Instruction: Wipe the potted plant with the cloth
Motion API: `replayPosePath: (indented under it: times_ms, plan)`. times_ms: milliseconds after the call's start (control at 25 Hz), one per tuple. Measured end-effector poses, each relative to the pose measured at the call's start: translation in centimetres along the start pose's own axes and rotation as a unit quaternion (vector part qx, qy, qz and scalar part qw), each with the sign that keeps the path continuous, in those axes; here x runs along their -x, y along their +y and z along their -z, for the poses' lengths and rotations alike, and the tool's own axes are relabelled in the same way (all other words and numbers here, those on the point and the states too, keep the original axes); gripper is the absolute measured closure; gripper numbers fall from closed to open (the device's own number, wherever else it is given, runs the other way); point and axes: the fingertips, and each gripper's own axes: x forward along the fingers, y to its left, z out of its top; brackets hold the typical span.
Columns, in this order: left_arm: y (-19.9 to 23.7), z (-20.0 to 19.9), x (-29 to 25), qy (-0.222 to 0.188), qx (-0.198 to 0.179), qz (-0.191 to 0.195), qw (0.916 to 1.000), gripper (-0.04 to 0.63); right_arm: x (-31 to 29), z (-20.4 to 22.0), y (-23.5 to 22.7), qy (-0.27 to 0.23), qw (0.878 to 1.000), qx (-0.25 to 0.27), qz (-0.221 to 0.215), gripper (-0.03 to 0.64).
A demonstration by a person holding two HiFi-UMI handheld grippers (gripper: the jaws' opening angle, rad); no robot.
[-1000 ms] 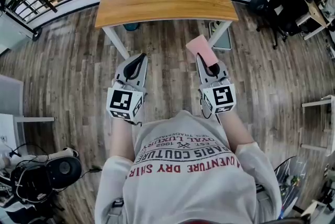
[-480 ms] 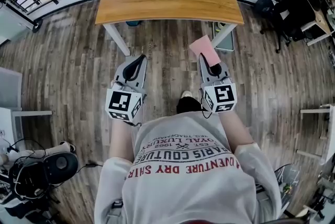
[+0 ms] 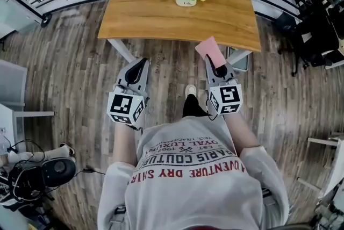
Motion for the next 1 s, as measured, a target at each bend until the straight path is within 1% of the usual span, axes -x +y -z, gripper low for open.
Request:
replayPosePath:
  times_ms: [240, 400, 480, 640, 800, 1000]
  plan:
    - [2.6, -1.2, -11.2, 0.006, 0.022, -0.028, 0.9994, 0.578, -8.6, -1.4, -9.3, 0.002, 1.000, 0.014, -0.020, 0.581]
    - [3.2, -1.8, -17.6, 0.004, 0.019, -0.029, 0.9994, 0.578, -13.1, -1.6, -14.8, 0.014, 0.999, 0.021, -0.022, 0.581]
    - [3.4, -1.6, -20.1, 0.008, 0.025, -0.027, 0.9993, 0.578, -14.9, -1.0, -16.8, 0.026, 0.999, 0.022, -0.023, 0.581]
    - [3.9, -0.3, -24.2, 0.029, 0.035, -0.023, 0.9987, 0.578, -17.6, 1.3, -19.8, 0.059, 0.998, 0.011, -0.025, 0.581]
    - [5.3, 1.7, -27.4, 0.057, 0.038, -0.019, 0.9975, 0.578, -20.3, 3.9, -21.4, 0.096, 0.995, -0.004, -0.022, 0.581]
    - [7.3, 3.6, -31.8, 0.074, 0.054, 0.007, 0.9957, 0.578, -23.4, 6.8, -22.9, 0.145, 0.989, -0.002, -0.004, 0.581]
